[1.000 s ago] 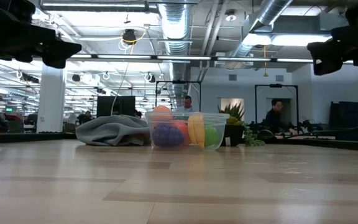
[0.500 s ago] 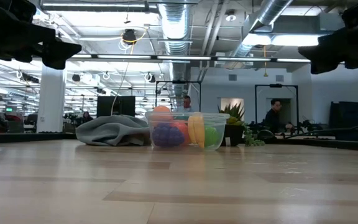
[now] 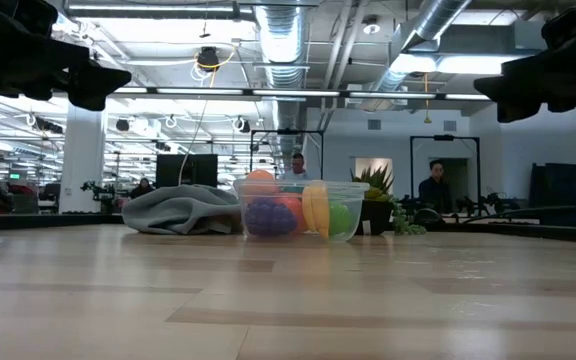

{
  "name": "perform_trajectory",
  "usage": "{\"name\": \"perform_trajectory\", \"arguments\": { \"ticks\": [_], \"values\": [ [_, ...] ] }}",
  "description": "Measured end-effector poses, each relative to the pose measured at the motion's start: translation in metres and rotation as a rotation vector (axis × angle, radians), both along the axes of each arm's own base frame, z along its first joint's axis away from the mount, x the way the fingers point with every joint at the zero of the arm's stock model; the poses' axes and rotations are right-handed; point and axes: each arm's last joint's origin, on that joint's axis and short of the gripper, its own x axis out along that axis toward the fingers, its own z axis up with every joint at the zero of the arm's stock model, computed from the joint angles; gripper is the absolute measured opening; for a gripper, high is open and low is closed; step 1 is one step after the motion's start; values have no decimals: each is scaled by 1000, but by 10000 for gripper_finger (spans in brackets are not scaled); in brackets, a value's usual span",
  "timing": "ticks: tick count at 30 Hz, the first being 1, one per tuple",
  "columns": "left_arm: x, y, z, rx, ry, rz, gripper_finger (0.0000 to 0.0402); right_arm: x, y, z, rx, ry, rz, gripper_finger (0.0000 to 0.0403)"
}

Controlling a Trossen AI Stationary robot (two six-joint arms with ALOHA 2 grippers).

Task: Pick and placing Produce into tupperware
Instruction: Return to Home Position

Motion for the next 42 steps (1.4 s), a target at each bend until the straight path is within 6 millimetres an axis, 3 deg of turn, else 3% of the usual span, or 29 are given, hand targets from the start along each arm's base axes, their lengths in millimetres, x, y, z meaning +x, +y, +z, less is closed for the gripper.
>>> {"name": "perform_trajectory", "arguments": {
  "ticks": [42],
  "values": [
    [0, 0, 0, -18, 2, -1, 323, 0, 0, 0, -17, -1, -5, 234]
  ]
}}
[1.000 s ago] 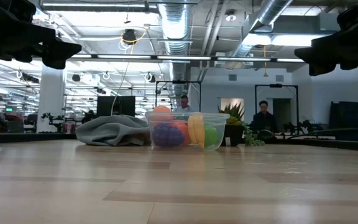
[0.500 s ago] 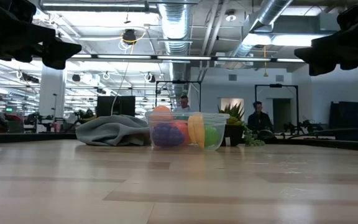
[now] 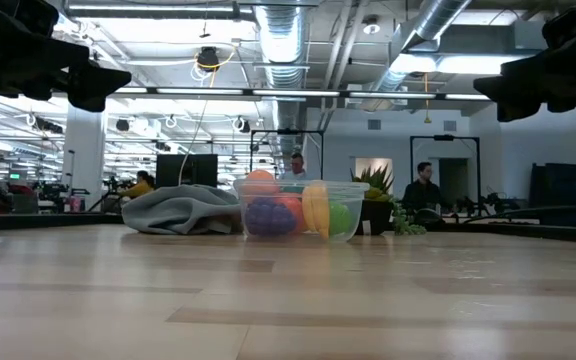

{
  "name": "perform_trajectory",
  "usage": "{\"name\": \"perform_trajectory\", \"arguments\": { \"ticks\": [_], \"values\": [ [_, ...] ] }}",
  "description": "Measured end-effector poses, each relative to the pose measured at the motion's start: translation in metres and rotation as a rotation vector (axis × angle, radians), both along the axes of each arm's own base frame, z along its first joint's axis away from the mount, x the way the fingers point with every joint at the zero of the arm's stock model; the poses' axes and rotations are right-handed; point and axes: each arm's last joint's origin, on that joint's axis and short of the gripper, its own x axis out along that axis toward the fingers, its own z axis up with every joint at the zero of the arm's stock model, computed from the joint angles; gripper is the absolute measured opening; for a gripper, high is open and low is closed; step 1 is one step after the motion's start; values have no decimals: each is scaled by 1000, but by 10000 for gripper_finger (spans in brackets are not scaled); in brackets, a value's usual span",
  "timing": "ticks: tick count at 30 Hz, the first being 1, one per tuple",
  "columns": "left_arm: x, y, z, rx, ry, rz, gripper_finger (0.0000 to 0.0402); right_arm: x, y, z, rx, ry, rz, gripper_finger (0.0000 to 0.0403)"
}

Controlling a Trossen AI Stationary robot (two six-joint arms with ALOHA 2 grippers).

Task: Pick and placing Produce into tupperware
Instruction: Return to Home Position

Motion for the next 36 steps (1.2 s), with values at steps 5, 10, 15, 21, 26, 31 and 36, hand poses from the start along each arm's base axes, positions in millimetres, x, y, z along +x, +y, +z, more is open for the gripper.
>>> {"name": "perform_trajectory", "arguments": {
  "ticks": [5, 10, 15, 21, 26, 31, 36],
  "values": [
    [0, 0, 0, 5, 0, 0, 323, 0, 0, 0, 0, 0, 0, 234],
    [0, 0, 0, 2, 0, 0, 323, 0, 0, 0, 0, 0, 0, 234],
    [0, 0, 0, 7, 0, 0, 323, 0, 0, 0, 0, 0, 0, 234],
    [0, 0, 0, 4, 0, 0, 323, 0, 0, 0, 0, 0, 0, 234],
    [0, 0, 0, 10, -1, 0, 323, 0, 0, 0, 0, 0, 0, 234],
    [0, 0, 0, -3, 0, -1, 323, 0, 0, 0, 0, 0, 0, 234],
    [0, 0, 0, 8, 0, 0, 323, 0, 0, 0, 0, 0, -1, 234]
  ]
}}
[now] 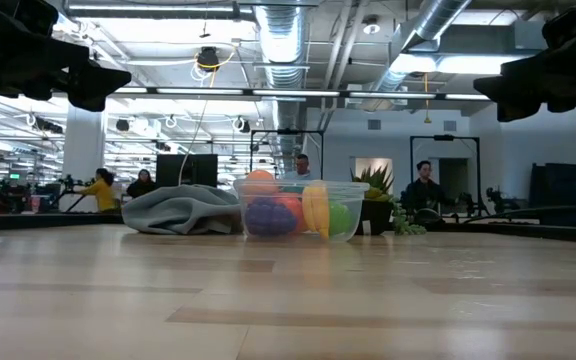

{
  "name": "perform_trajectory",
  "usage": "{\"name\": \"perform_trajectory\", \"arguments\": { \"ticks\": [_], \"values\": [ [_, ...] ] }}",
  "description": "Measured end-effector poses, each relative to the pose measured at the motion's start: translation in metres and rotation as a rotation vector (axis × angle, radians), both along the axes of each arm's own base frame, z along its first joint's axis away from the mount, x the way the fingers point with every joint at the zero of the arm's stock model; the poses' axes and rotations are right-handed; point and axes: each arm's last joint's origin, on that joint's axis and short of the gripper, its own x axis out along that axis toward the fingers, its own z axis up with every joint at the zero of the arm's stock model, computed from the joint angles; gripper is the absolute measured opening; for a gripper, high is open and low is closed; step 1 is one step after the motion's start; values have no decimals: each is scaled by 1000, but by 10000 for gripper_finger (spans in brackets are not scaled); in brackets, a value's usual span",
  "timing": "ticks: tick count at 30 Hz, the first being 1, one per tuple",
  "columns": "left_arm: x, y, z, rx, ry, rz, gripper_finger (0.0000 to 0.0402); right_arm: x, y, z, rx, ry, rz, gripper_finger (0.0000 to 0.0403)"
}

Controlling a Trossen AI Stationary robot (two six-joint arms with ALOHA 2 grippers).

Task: Pick and placing Produce into tupperware
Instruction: Return to Home Position

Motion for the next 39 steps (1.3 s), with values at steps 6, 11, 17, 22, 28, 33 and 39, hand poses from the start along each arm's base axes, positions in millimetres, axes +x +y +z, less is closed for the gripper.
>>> {"name": "perform_trajectory", "arguments": {
  "ticks": [6, 11, 17, 22, 28, 33, 39],
  "values": [
    [0, 0, 0, -7, 1, 0, 323, 0, 0, 0, 0, 0, 1, 234],
    [0, 0, 0, 2, 0, 0, 323, 0, 0, 0, 0, 0, 1, 234],
    [0, 0, 0, -4, 1, 0, 323, 0, 0, 0, 0, 0, 0, 234],
    [0, 0, 0, -8, 1, 0, 323, 0, 0, 0, 0, 0, 0, 234],
    [0, 0, 0, -4, 1, 0, 323, 0, 0, 0, 0, 0, 0, 234],
    [0, 0, 0, 0, 0, 0, 323, 0, 0, 0, 0, 0, 1, 234],
    [0, 0, 0, -9, 1, 0, 323, 0, 0, 0, 0, 0, 1, 234]
  ]
}}
